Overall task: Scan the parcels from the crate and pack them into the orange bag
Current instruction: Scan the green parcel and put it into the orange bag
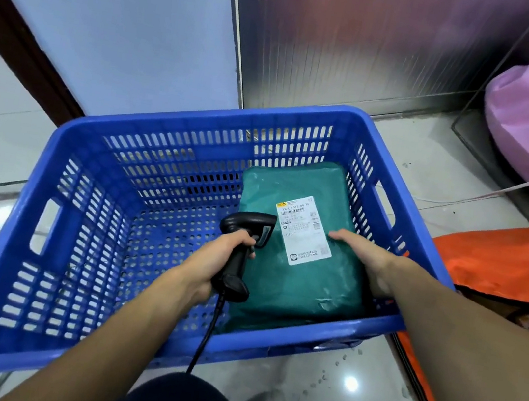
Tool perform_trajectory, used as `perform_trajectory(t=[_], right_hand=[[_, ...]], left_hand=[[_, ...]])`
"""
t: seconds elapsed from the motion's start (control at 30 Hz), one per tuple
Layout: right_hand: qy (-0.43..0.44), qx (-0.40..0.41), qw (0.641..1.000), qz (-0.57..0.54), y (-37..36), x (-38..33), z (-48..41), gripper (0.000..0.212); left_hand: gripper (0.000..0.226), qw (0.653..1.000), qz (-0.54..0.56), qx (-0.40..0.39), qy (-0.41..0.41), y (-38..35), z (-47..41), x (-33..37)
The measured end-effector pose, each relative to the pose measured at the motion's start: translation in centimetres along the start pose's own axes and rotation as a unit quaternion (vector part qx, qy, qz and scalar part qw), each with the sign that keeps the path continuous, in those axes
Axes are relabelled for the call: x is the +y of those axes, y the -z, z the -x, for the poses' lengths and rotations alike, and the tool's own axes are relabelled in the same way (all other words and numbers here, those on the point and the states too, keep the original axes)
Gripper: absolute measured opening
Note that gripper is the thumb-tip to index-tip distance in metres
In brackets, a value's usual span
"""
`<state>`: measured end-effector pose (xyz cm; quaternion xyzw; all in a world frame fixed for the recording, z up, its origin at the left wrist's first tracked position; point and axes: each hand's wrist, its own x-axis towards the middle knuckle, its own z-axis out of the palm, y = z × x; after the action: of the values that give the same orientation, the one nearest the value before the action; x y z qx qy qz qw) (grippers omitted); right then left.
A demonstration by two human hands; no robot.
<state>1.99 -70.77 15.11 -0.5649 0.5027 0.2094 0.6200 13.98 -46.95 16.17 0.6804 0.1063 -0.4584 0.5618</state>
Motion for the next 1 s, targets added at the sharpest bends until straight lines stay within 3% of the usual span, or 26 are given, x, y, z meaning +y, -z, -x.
perform_trajectory(t=[0.2, 0.33, 0.47, 0.5, 0.6, 0.63, 0.83, 1.0], right_hand=[[0.06, -0.01, 0.998, -0.001, 0.2, -0.6, 0.3, 0.06], [0.056, -0.015, 0.993, 0.105, -0.1, -1.7, 1.6, 0.081], [0.13, 0.06, 0.986, 0.087, -0.3, -4.3, 4.1, 0.062], [0.143, 0.086, 0.981, 0.102, -0.4, -5.2, 4.8, 0.068], [0.169, 0.195, 0.942, 0.216, -0.7, -7.4, 6.8, 0.12], [0.178, 0.225, 0.922, 0.258, -0.7, -7.8, 7.6, 0.127], [0.267, 0.319, 0.829, 0.374, -0.7, -8.1, 11.5, 0.114], [0.304, 0.322, 0.832, 0.333, 0.4, -8.0, 13.8, 0.115]], left_hand=[[0.017, 0.998, 0.061, 0.009, 0.002, 0.5, 0.0, 0.1], [0.011, 0.997, 0.073, 0.017, 0.001, 0.6, 0.2, 0.2], [0.013, 0.995, 0.097, -0.006, 0.01, 0.9, -0.1, 0.1], [0.015, 0.995, 0.098, -0.015, 0.018, 0.9, -0.3, 0.0], [0.021, 0.994, 0.1, -0.014, 0.032, 0.6, -0.9, -0.5], [0.02, 0.995, 0.095, -0.013, 0.03, 0.2, -1.1, -0.8], [0.024, 0.996, -0.092, -0.006, 0.021, -1.9, -1.8, -1.7], [0.025, 0.965, -0.259, -0.019, 0.026, -3.9, -1.5, -1.6]])
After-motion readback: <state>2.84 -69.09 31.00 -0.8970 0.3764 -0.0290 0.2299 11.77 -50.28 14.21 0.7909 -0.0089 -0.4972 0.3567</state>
